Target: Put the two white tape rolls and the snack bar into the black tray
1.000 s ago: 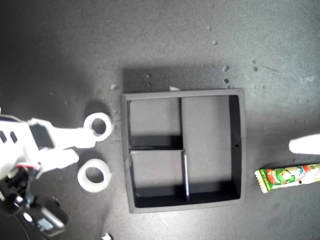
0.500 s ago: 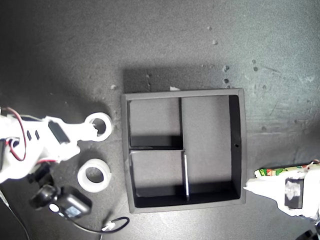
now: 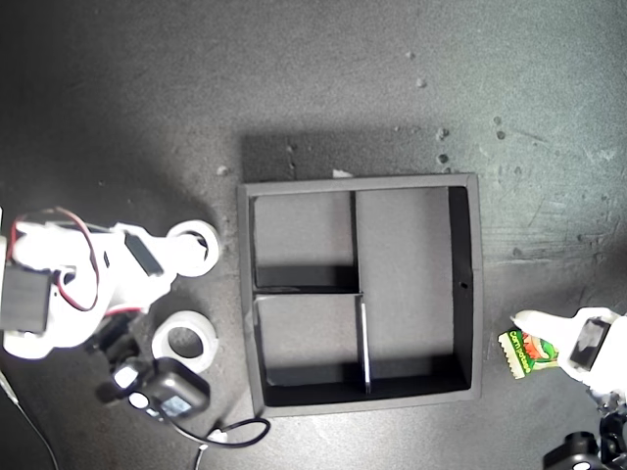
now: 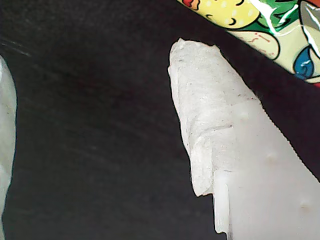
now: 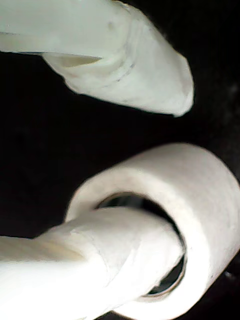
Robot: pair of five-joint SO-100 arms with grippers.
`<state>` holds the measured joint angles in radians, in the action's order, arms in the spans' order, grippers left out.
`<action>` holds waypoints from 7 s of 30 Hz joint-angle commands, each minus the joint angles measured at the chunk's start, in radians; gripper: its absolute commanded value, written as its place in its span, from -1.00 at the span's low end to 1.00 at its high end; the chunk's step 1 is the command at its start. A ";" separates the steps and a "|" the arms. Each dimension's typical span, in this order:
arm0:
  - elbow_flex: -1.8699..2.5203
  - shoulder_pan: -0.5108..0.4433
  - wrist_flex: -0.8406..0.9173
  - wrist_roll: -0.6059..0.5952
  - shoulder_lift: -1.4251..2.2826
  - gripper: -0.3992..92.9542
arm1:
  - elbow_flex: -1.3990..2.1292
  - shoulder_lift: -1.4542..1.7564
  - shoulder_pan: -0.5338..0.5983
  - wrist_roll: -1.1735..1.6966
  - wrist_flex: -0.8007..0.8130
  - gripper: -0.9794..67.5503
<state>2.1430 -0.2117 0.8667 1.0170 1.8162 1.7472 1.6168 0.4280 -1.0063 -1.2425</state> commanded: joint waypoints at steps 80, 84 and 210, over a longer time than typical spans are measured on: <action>-1.996 -0.169 0.968 0.021 -1.081 -0.73 | -0.331 0.127 -0.268 0.434 0.166 -0.99; -1.684 -0.146 0.968 0.038 -0.793 -0.73 | -0.393 -0.028 -0.259 0.480 0.232 -0.99; 0.996 0.110 0.446 0.290 1.571 -0.99 | 1.376 1.733 -0.357 -0.049 -0.098 -0.97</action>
<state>3.0818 -0.0798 1.2885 1.2609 3.3379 3.1124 3.3456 0.0644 -1.3698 -1.3361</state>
